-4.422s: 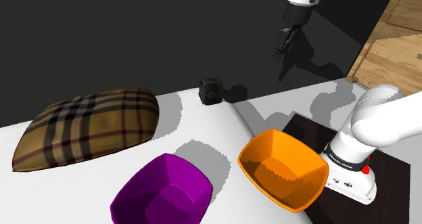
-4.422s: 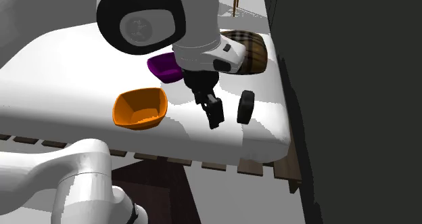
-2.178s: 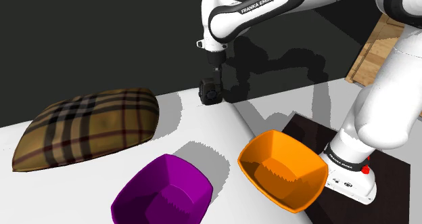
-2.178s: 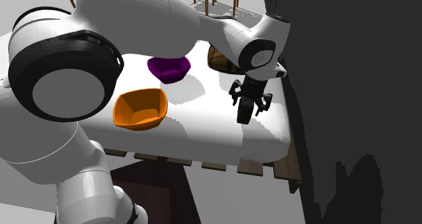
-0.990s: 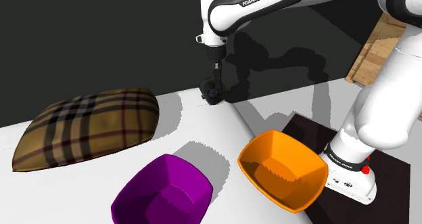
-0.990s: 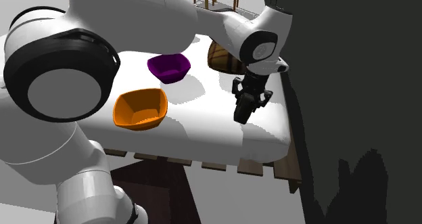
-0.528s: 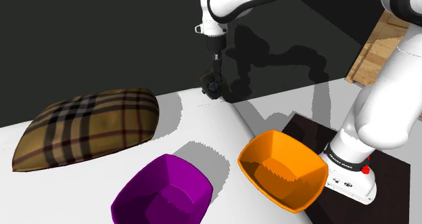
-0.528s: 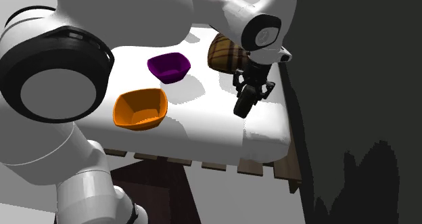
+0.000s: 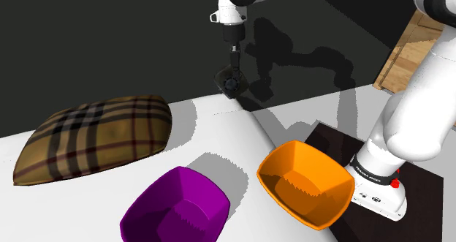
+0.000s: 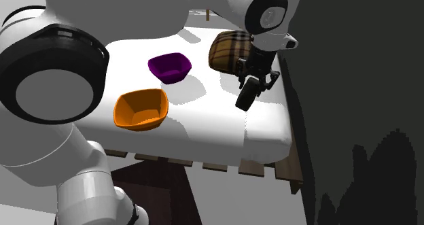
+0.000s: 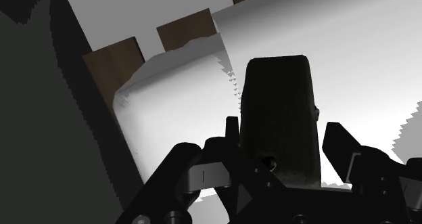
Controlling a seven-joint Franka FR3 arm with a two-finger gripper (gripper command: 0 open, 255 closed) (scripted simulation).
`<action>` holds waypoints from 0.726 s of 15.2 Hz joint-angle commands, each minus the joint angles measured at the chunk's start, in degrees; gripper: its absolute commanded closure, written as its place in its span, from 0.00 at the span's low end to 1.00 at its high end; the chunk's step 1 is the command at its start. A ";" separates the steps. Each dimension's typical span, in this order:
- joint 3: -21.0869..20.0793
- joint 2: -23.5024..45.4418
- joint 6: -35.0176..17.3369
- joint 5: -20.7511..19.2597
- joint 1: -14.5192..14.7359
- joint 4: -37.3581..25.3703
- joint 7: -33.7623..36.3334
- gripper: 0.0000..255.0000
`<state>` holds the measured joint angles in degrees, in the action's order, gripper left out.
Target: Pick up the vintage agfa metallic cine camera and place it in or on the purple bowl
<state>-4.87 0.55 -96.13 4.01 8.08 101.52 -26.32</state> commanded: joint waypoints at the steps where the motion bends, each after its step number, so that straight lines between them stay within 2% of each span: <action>1: -0.01 -0.03 1.54 -0.01 0.01 -1.54 0.13 1.00; 10: 0.00 0.77 8.59 -0.09 0.00 -9.40 0.60 1.00; 11: -0.62 0.12 8.44 0.09 0.64 -8.70 1.85 1.00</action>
<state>-5.10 1.08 -88.00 3.98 8.33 92.80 -25.25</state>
